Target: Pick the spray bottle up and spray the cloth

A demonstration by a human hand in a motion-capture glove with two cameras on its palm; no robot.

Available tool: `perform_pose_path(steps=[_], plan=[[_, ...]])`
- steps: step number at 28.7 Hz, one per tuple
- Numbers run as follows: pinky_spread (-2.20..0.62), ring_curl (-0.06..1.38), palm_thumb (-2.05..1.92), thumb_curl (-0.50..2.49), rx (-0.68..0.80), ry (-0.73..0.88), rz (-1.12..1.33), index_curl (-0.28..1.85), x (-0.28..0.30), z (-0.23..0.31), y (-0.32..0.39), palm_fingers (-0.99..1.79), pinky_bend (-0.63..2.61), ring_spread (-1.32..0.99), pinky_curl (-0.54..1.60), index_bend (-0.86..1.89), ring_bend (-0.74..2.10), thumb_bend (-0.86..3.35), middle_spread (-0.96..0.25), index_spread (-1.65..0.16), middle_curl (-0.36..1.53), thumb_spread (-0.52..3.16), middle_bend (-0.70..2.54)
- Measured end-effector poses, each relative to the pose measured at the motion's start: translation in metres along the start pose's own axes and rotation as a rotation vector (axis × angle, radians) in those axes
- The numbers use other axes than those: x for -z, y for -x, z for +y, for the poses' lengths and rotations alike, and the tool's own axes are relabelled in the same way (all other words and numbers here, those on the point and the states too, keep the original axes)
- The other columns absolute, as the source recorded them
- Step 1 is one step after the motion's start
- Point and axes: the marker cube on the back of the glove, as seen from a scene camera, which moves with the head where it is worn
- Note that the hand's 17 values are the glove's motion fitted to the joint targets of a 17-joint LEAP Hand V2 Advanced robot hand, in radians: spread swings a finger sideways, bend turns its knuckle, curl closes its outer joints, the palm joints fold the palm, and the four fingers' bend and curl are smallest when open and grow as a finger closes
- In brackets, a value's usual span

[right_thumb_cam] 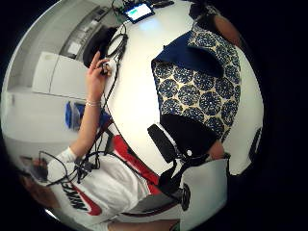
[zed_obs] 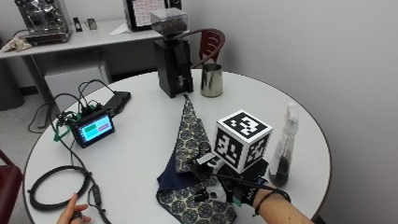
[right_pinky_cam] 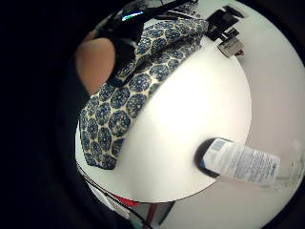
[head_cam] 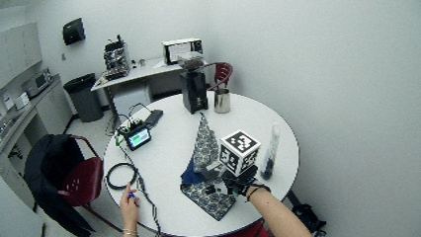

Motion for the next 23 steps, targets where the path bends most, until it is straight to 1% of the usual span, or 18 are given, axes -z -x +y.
perform_pose_path(steps=[5,10,18,23], plan=[[0.16,0.15,0.44,0.10,0.002,-0.003,0.005,0.15,0.001,0.001,-0.001,0.65,0.35,0.01,0.15,0.20,0.32,0.25,-0.04,-0.27,0.15,0.64,0.30],[0.20,0.19,0.46,0.13,0.001,-0.008,0.005,0.20,0.004,0.001,-0.001,0.64,0.34,0.01,0.19,0.18,0.31,0.23,-0.05,-0.32,0.19,0.83,0.30],[0.22,0.22,0.49,0.16,-0.011,-0.013,0.024,0.24,0.008,0.009,0.001,0.63,0.32,0.01,0.23,0.16,0.29,0.19,-0.06,-0.35,0.24,0.99,0.28],[0.23,0.23,0.50,0.18,0.044,-0.059,0.104,0.25,0.019,0.015,0.022,0.63,0.31,0.01,0.25,0.15,0.28,0.15,-0.06,-0.36,0.26,1.04,0.26]])
